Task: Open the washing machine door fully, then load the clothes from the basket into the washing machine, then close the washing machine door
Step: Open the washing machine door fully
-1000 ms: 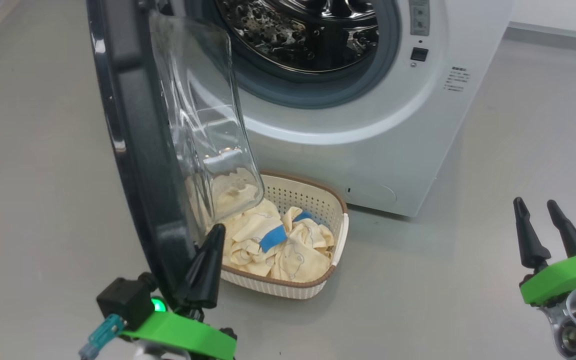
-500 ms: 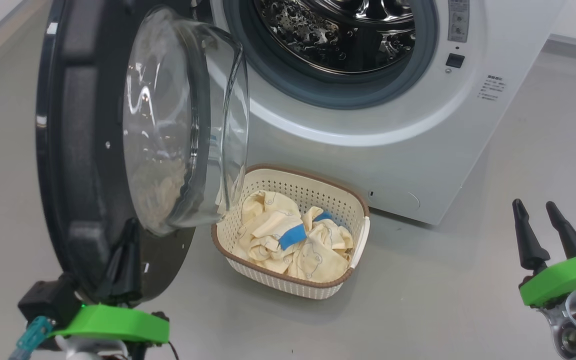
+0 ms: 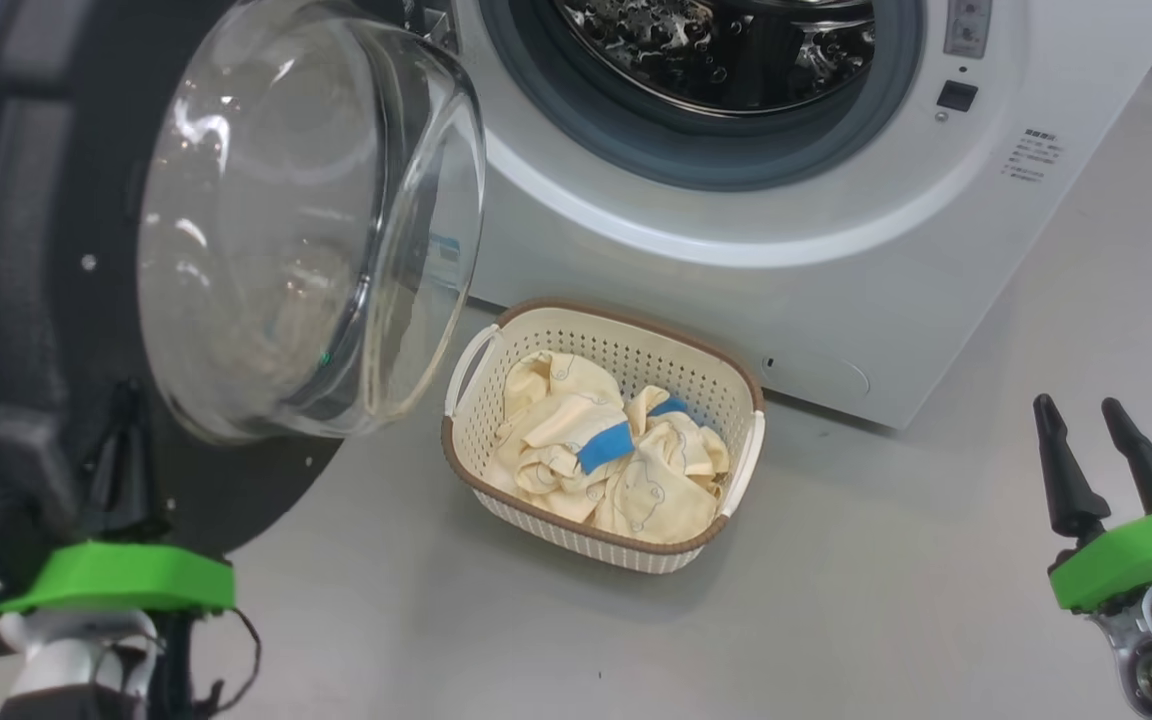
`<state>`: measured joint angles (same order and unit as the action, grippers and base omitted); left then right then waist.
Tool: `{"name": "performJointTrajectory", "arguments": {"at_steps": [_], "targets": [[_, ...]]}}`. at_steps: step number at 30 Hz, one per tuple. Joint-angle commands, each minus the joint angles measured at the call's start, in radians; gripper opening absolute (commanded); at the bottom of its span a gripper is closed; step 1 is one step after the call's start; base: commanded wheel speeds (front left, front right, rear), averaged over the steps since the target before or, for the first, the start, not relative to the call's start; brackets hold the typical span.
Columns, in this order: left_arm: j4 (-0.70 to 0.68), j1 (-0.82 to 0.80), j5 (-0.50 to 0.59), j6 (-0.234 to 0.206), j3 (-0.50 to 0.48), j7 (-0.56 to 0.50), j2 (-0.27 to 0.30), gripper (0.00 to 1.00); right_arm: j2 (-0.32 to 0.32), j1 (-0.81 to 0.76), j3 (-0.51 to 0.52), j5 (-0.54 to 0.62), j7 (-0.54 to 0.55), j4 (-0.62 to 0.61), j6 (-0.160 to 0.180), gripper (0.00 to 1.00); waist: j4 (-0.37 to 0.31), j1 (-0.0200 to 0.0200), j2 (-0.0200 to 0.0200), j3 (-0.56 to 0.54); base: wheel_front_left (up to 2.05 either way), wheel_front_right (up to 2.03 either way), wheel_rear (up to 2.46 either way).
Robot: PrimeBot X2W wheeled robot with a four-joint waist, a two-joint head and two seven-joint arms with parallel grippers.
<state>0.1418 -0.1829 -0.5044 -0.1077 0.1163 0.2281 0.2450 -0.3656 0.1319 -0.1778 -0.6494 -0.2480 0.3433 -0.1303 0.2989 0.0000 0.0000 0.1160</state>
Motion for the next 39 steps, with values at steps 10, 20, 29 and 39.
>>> {"name": "performJointTrajectory", "arguments": {"at_steps": [10,20,29,39], "targets": [[0.151,-0.17,0.02,-0.018,-0.142,0.031,0.075,0.0,-0.045,0.051,-0.022,0.014,-0.014,-0.029,0.0,1.0,0.006,0.0,0.0,0.038,0.0,0.0,0.0],[0.275,-0.269,0.072,0.004,-0.243,0.033,0.097,0.0,-0.055,0.067,-0.017,0.015,-0.014,-0.034,0.0,1.0,0.006,0.0,0.0,0.069,0.0,0.0,0.0],[0.42,-0.376,0.108,0.061,-0.321,0.034,0.112,0.0,-0.074,0.089,-0.021,0.015,-0.014,-0.034,0.0,1.0,-0.001,0.0,0.0,0.105,0.0,0.0,0.0],[0.579,-0.498,0.177,0.118,-0.408,0.034,0.135,0.0,-0.103,0.123,-0.02,0.021,-0.014,-0.044,0.0,1.0,-0.021,0.0,0.0,0.162,0.0,0.0,0.0]]}}
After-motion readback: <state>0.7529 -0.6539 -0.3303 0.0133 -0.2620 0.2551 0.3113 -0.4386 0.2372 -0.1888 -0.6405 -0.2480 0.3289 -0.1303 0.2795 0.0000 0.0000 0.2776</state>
